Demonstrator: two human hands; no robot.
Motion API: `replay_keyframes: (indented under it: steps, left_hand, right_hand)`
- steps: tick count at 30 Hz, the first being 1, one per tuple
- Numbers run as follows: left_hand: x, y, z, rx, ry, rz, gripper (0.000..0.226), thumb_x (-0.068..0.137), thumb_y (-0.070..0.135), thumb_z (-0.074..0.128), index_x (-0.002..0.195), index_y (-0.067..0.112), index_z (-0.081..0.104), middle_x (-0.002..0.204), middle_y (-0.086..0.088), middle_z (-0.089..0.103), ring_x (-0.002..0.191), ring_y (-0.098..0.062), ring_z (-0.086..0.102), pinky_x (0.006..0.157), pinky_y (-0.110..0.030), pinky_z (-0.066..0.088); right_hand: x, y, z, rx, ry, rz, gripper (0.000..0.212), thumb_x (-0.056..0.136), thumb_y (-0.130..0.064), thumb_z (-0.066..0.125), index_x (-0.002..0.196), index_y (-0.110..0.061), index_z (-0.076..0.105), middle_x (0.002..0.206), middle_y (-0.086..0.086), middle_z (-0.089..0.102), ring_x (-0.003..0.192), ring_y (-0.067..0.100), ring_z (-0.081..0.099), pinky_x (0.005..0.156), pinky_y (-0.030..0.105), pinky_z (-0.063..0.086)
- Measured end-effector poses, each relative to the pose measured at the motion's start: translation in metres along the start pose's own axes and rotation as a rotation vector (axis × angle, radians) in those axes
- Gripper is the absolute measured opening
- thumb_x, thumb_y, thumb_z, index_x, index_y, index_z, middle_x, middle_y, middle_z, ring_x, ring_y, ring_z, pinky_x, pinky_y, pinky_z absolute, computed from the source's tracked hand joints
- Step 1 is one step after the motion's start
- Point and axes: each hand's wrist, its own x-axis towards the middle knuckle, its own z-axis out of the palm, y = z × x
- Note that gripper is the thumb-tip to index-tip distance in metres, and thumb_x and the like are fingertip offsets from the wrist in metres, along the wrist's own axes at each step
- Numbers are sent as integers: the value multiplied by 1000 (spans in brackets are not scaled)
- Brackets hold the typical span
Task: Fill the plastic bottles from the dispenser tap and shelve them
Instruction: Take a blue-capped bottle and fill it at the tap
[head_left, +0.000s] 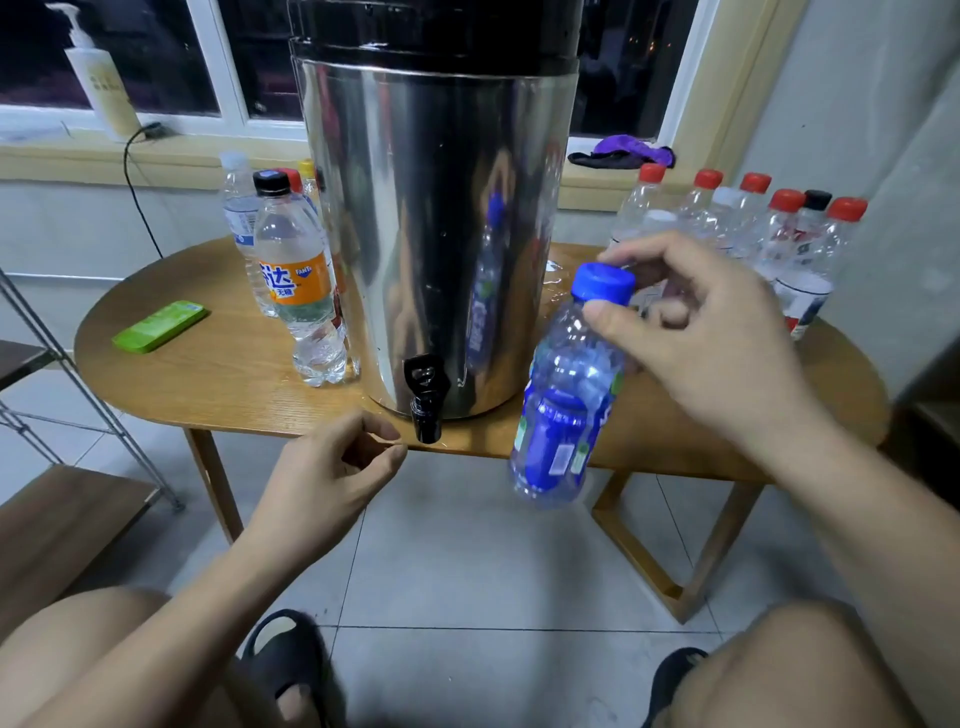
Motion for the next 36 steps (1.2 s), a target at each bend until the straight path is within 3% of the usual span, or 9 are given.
replay_keyframes:
  steps: [2, 5, 9, 15, 20, 24, 29, 32, 36]
  left_hand:
    - [-2, 0, 1, -15, -23, -12, 5, 98, 32, 77, 99, 31, 72, 83, 8, 73, 78, -17, 69, 71, -34, 56]
    - [-2, -1, 1, -9, -99, -26, 3, 102, 30, 74, 100, 32, 71, 87, 9, 74, 84, -14, 71, 75, -38, 58]
    - [-5, 2, 1, -57, -226, -46, 12, 101, 24, 75, 110, 32, 74, 102, 19, 76, 96, -6, 71, 81, -29, 55]
    - [-15, 11, 5, -83, -561, -1, 56, 94, 29, 85, 142, 43, 59, 130, 24, 70, 123, -1, 65, 97, -31, 55]
    - [-18, 16, 14, 17, -512, 46, 51, 86, 45, 89, 128, 44, 60, 124, 25, 71, 120, -1, 64, 92, -27, 55]
    - [-18, 15, 12, 23, -487, 42, 47, 85, 37, 90, 124, 43, 62, 121, 23, 72, 117, -3, 66, 88, -27, 57]
    - [-18, 15, 5, -174, -442, -24, 47, 89, 27, 91, 129, 33, 67, 118, 10, 77, 113, -13, 72, 89, -34, 63]
    - [-18, 14, 0, -293, -467, -43, 45, 92, 26, 88, 132, 25, 66, 125, 2, 77, 119, -23, 73, 99, -45, 62]
    - [-19, 15, -3, -295, -370, -2, 35, 95, 35, 81, 126, 25, 70, 118, 3, 77, 111, -17, 73, 93, -47, 62]
  right_hand:
    - [-16, 4, 15, 5, -40, 1, 27, 90, -23, 85, 113, -30, 72, 97, -7, 74, 50, 16, 46, 55, 37, 46]
    - [-40, 20, 48, 49, -88, 31, 30, 86, -22, 86, 110, -31, 71, 95, -6, 74, 49, 12, 47, 54, 27, 42]
    - [-74, 50, 95, 50, -144, 103, 33, 85, -21, 87, 110, -34, 70, 105, -15, 72, 53, 19, 55, 57, 30, 49]
    - [-102, 61, 126, 102, -255, 124, 35, 87, -23, 86, 115, -34, 69, 108, -13, 70, 57, 21, 58, 56, 36, 51]
    - [-108, 53, 127, 46, -313, 144, 36, 88, -25, 88, 117, -34, 68, 84, -34, 63, 56, 16, 57, 56, 21, 43]
    - [-108, 56, 124, 97, -396, 214, 54, 86, -40, 90, 133, -40, 62, 114, -25, 67, 66, 13, 62, 63, 22, 48]
    - [-105, 57, 120, 68, -550, 314, 84, 76, -73, 86, 148, -55, 45, 132, -24, 65, 108, 3, 69, 89, 36, 62]
    - [-103, 55, 118, 234, -664, 381, 74, 82, -50, 93, 143, -49, 52, 129, -17, 73, 117, 7, 72, 102, 46, 61]
    - [-99, 58, 112, 279, -737, 385, 56, 84, -37, 95, 129, -39, 62, 124, -10, 77, 113, 13, 75, 103, 50, 61]
